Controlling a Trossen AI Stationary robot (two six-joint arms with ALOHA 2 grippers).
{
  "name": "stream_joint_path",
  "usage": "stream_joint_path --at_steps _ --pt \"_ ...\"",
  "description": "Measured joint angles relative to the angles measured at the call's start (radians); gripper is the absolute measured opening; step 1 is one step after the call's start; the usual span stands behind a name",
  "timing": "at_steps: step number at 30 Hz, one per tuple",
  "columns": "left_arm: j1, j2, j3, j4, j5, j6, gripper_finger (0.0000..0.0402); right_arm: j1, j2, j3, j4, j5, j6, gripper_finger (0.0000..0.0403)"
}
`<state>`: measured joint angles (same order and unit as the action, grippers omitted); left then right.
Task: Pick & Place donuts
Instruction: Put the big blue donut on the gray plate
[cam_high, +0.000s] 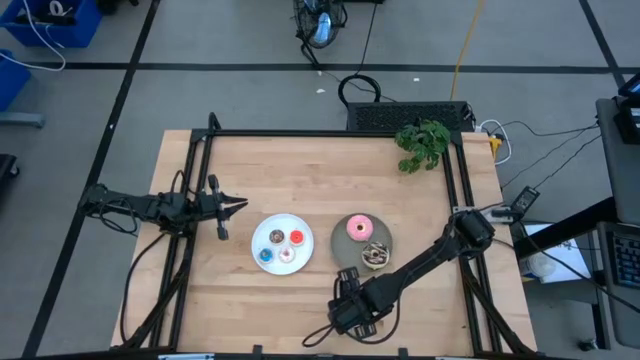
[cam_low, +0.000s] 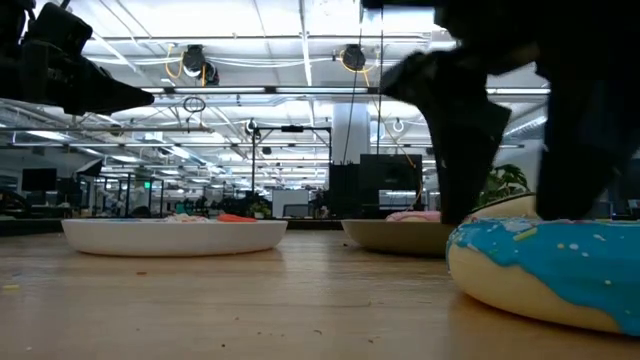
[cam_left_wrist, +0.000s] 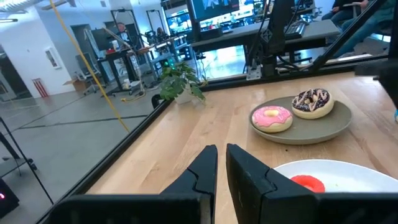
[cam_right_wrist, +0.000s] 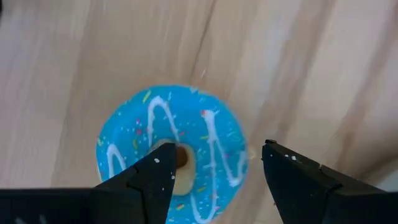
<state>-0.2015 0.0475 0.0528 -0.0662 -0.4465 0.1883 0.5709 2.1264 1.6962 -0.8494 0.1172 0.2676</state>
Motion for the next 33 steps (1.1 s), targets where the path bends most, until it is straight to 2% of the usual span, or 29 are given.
stream_joint_path --at_steps 7,16,20,26,28,30,33 --pt "0.0 0.005 0.0 -0.001 0.0 0.0 0.0042 0.0 0.0 -0.088 0.03 -0.017 0.008 0.0219" --pt "0.0 0.005 0.0 -0.001 0.0 -0.014 0.0042 -0.004 -0.008 -0.175 0.169 -0.079 0.011 0.021" --pt "0.0 0.005 0.0 -0.001 0.0 -0.013 0.0042 -0.01 -0.013 -0.175 0.169 -0.076 0.076 0.0166" --pt "0.0 0.005 0.0 0.001 0.0 -0.006 0.0042 -0.027 -0.071 -0.173 0.127 -0.073 0.1 0.0045" --pt "0.0 0.005 0.0 0.0 0.0 -0.006 0.0042 -0.036 -0.118 -0.174 0.115 -0.072 0.081 0.0017" --pt "0.0 0.005 0.0 0.0 0.0 -0.006 0.0042 -0.045 -0.165 -0.172 0.123 -0.07 0.077 0.0011" --pt "0.0 0.005 0.0 0.0 0.0 -0.003 0.0042 -0.061 -0.237 -0.172 0.12 -0.065 0.084 0.0024"
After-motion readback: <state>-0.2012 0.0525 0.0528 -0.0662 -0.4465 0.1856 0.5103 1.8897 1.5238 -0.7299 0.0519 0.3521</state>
